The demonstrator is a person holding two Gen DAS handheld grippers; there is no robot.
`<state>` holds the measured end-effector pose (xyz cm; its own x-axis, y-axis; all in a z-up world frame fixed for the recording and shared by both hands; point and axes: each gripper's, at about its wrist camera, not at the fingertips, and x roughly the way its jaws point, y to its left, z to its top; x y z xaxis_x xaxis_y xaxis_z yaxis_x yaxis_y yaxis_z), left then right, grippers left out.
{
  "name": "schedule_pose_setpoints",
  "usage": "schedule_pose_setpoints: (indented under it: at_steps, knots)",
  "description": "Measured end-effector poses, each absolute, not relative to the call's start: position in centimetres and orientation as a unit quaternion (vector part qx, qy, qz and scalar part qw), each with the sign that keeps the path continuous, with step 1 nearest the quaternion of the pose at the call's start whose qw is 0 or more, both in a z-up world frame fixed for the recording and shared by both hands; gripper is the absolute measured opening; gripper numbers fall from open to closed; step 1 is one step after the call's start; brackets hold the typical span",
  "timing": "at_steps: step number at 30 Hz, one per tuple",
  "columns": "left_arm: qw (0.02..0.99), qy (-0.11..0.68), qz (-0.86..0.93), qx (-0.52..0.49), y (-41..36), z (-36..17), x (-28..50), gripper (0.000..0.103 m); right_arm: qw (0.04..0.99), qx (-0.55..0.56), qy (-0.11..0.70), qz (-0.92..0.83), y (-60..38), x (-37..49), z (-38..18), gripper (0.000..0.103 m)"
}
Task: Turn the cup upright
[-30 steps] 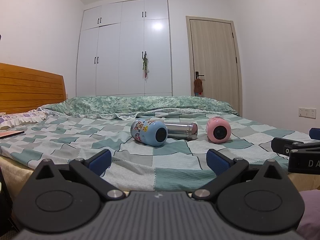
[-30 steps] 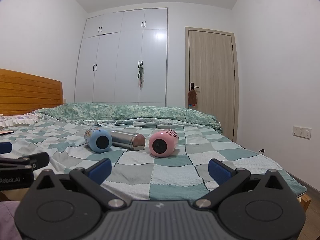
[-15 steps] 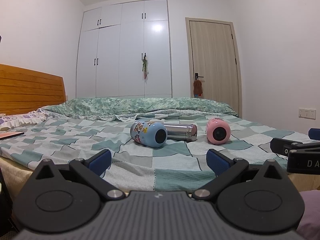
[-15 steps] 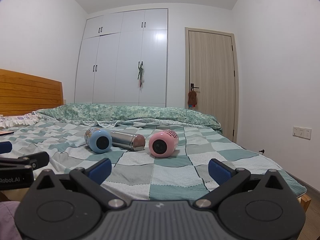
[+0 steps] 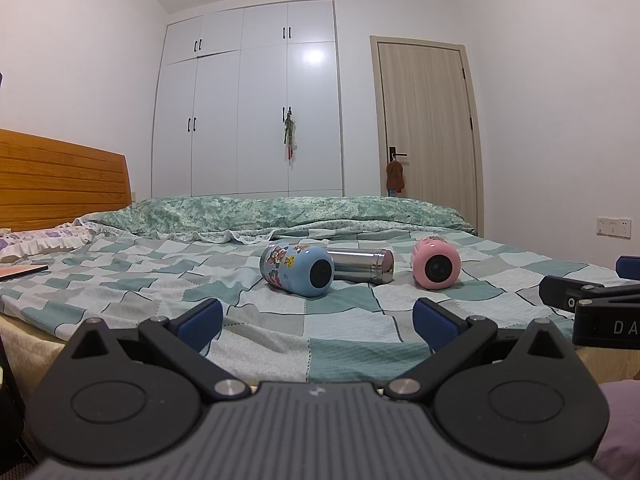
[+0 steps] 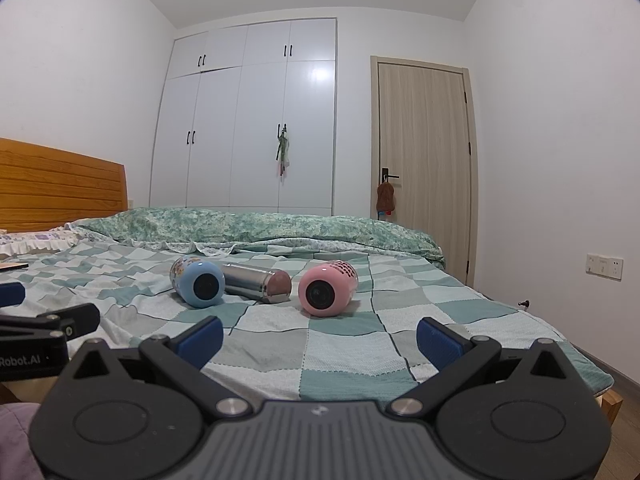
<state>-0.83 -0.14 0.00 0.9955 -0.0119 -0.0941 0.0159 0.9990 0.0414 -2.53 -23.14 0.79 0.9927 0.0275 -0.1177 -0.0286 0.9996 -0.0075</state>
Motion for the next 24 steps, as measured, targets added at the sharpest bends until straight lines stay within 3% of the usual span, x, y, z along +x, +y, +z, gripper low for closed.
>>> schedule_pose_setpoints:
  at_steps: [24]
  knots:
    - [0.999, 0.047, -0.007, 0.021, -0.20, 0.01, -0.81, 0.103, 0.998, -0.004, 0.056, 0.014, -23.10, -2.94, 1.03, 0.103]
